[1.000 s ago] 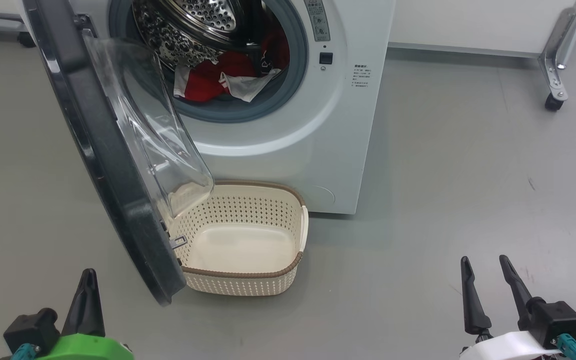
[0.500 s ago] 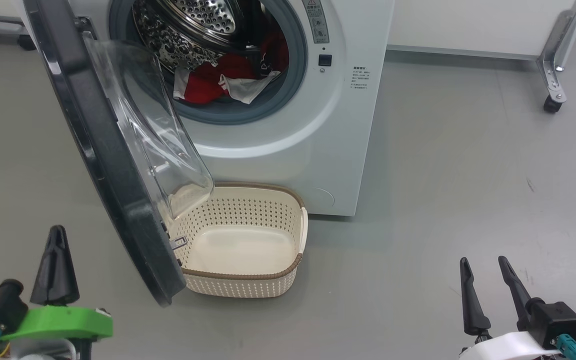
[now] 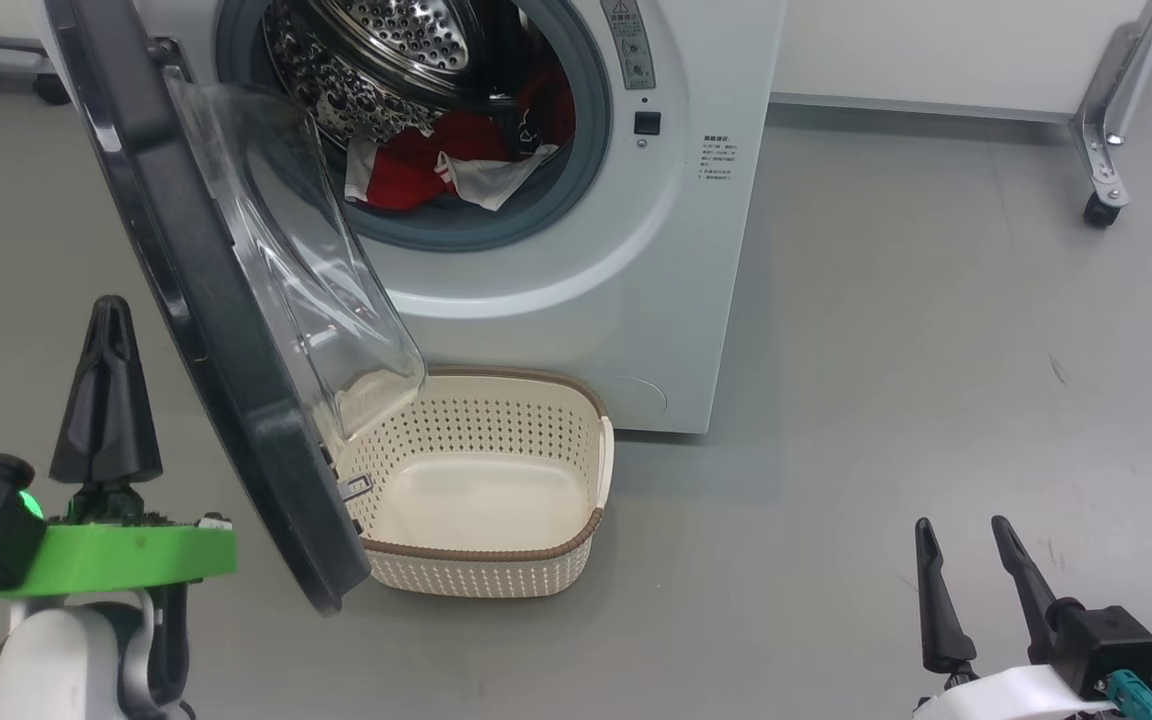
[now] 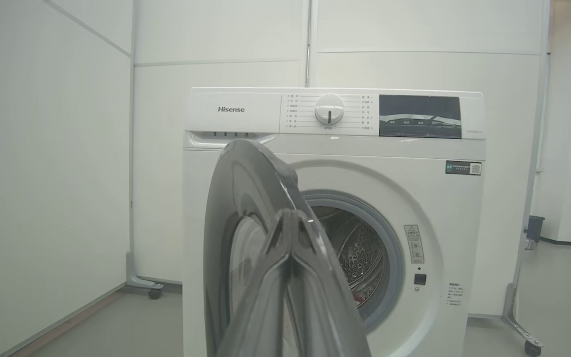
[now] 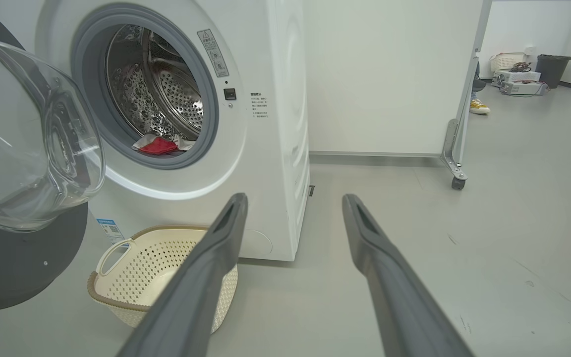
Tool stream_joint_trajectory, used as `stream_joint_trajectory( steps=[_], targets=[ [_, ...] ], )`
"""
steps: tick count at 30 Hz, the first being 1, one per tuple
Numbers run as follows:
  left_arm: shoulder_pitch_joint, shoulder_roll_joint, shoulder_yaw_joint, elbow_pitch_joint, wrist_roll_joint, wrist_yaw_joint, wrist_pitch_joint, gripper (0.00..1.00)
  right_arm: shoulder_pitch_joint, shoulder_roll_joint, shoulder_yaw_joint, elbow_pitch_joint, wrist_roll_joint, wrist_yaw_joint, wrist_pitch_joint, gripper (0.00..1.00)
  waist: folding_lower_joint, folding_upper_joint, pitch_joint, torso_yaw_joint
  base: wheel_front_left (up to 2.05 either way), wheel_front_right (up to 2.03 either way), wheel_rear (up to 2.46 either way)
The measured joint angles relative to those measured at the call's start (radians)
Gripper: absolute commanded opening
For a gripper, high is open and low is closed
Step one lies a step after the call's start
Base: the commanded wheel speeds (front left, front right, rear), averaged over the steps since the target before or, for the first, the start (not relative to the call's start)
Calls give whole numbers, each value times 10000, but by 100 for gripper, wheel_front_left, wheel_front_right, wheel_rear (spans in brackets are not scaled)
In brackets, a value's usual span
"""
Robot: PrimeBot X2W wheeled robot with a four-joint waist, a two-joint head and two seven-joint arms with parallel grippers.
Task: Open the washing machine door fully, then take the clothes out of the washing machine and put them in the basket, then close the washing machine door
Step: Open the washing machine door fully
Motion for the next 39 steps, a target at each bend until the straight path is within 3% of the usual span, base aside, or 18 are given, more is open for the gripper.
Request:
stream_joint_trajectory(
  steps=[12,22,39],
  targets=[
    [-280,-38,-1285,-629,-2,0,58,0,-1,159,-111,58,-31,102,0,100,0,0,36,-117,0,0,0],
    [12,-115,-2280,19,-165,0,742,0,-2,257,-224,125,-42,178,0,100,0,0,82,-307,0,0,0],
    [701,-128,-2558,1413,-531,0,1603,0,-3,357,-374,169,-44,299,0,100,0,0,289,-503,0,0,0]
  ],
)
